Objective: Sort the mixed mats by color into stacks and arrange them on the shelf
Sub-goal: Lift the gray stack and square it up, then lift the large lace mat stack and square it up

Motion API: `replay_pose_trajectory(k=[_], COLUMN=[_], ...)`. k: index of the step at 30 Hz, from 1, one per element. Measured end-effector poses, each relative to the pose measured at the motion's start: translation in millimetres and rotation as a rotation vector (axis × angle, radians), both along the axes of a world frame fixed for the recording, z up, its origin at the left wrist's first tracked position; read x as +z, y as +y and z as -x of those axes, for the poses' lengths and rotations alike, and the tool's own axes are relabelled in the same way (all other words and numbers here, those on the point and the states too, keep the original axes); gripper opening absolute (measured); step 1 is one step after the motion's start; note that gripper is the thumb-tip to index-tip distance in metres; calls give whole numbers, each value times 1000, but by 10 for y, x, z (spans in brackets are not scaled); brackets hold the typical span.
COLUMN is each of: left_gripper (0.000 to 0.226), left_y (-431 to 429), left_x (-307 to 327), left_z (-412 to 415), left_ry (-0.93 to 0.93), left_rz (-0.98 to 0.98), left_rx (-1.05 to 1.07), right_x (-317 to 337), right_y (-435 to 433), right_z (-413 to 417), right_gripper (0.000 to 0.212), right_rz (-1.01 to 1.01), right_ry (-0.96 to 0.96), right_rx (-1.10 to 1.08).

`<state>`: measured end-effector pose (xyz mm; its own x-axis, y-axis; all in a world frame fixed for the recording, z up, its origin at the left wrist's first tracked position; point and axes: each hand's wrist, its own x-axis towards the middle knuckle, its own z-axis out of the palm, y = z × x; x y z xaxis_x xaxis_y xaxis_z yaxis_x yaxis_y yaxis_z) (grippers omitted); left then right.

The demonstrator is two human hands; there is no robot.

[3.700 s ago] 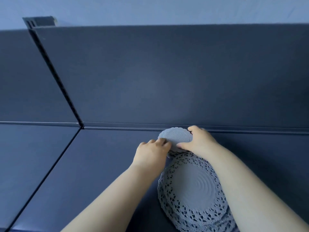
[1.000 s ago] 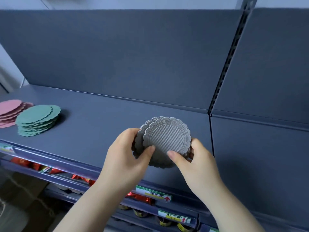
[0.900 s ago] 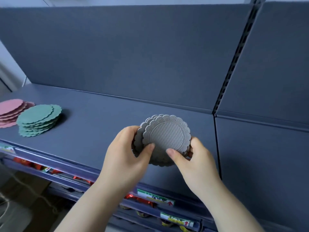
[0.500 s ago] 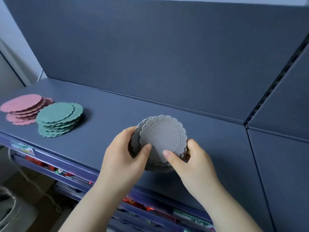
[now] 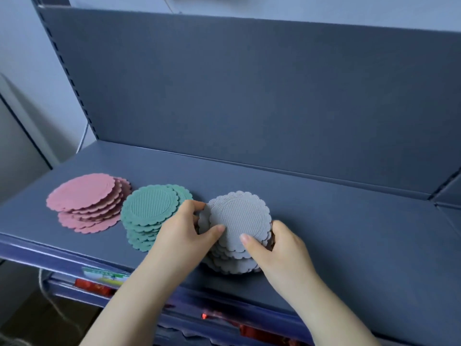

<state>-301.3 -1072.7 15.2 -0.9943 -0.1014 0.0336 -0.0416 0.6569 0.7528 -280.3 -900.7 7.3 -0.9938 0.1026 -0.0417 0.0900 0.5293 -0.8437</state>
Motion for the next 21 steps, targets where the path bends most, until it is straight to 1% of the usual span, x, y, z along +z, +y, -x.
replay_pose_trajectory(k=[2,7,12,14,15,16,18,19,20,21], left_gripper=[42,46,42,40,39,38,40,42,41,36], left_y=[-46,-103,-84,-41,-32,-36,-61,-71,-72,-63], left_x=[-2,-19,37,31,15,-7,-67,-111,-140,-164], left_z=[94,226,268,256,248,242,262,285,298,304], left_ry=[-21,-37,-21,24,66,146,354,426,462,456], left_rz=[79,198,275,371,430,477,503,506,522,544], left_rx=[-63,-184,-247,-247,-245,-244,-267,-279,-298,-328], right_x=[-24,-11,46,57,56,56,61,62,60,52], right_y=[-91,-250,-271,-284,-302,-321,-356,-365,-368,-363], right_z=[10,17,29,29,24,17,2,-2,-2,0], right_gripper=[34,37,40,42,42,43,43,44,46,49], right_rz=[-16,-179,-459,-523,-560,-601,-675,-698,-712,-719], right_ry=[-32,-35,-93,-92,-84,-75,-60,-52,-44,-33], right_rx=[-42,-142,-144,-155,-159,-163,-172,-181,-193,-206])
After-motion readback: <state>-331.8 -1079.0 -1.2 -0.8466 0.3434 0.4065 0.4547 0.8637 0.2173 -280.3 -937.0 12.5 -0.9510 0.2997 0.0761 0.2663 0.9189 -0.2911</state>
